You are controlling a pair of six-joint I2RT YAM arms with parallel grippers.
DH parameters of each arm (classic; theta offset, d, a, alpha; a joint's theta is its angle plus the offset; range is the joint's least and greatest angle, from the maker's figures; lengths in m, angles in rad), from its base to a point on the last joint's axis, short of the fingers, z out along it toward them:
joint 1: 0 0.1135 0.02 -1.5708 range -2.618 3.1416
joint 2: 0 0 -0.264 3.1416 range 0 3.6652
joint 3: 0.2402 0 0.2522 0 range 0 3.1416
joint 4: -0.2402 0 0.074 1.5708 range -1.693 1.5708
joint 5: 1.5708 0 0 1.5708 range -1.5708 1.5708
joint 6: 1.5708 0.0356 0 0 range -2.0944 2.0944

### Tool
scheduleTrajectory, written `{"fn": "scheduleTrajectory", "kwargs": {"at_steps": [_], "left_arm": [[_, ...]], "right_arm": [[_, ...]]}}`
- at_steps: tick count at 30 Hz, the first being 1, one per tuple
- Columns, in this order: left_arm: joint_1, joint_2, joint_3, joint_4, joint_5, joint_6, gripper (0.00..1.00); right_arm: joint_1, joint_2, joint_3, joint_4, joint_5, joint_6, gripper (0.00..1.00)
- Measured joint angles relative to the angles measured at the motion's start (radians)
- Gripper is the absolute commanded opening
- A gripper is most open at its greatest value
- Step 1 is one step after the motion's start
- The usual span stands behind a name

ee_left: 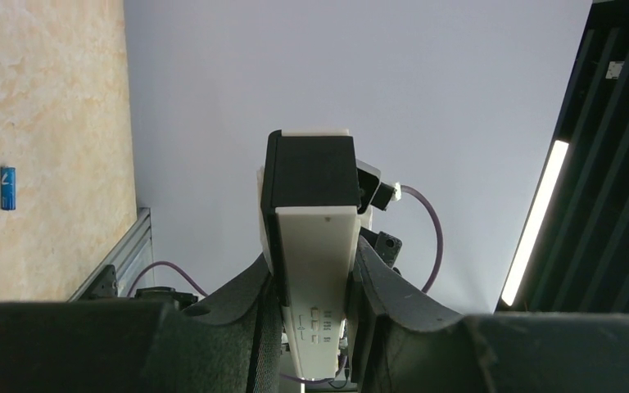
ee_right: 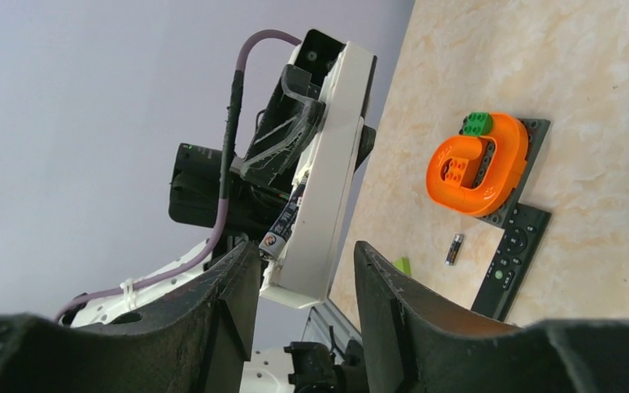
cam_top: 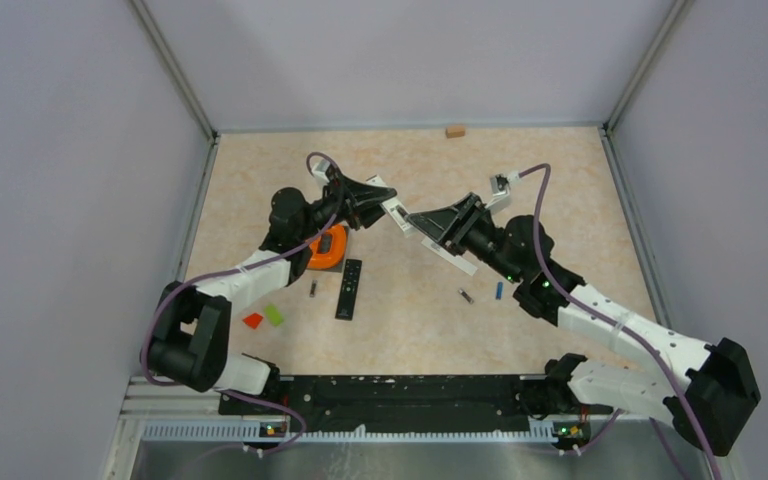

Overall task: Load the batteries into the remote control
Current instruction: Load the battery into the remote control.

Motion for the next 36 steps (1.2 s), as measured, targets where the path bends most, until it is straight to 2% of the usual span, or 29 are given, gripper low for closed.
{"fn": "scheduleTrajectory", "kwargs": {"at_steps": [9,22,31,33,36], "left_arm": [[0.005,-0.021,0.006,-0.059,-0.018,0.042,0.00],[-0.002,-0.028,0.047,-0.145,-0.034,0.130,0.00],[-0.007,-0.050,0.062,-0.197,-0.042,0.184,0.00],[-0.008,-0.050,0.063,-0.203,-0.042,0.193,0.00],[-0.008,-0.051,0.064,-0.219,-0.039,0.219,0.00]], "right_arm": [[0.000,0.022,0.000,0.000,-0.002,0.025,0.44],[-0.008,0.022,0.002,-0.032,0.019,0.088,0.29],[-0.020,0.013,0.002,-0.062,0.019,0.137,0.27],[-0.022,0.013,0.002,-0.070,0.019,0.140,0.32],[-0.023,0.013,0.002,-0.085,0.019,0.134,0.65]]}}
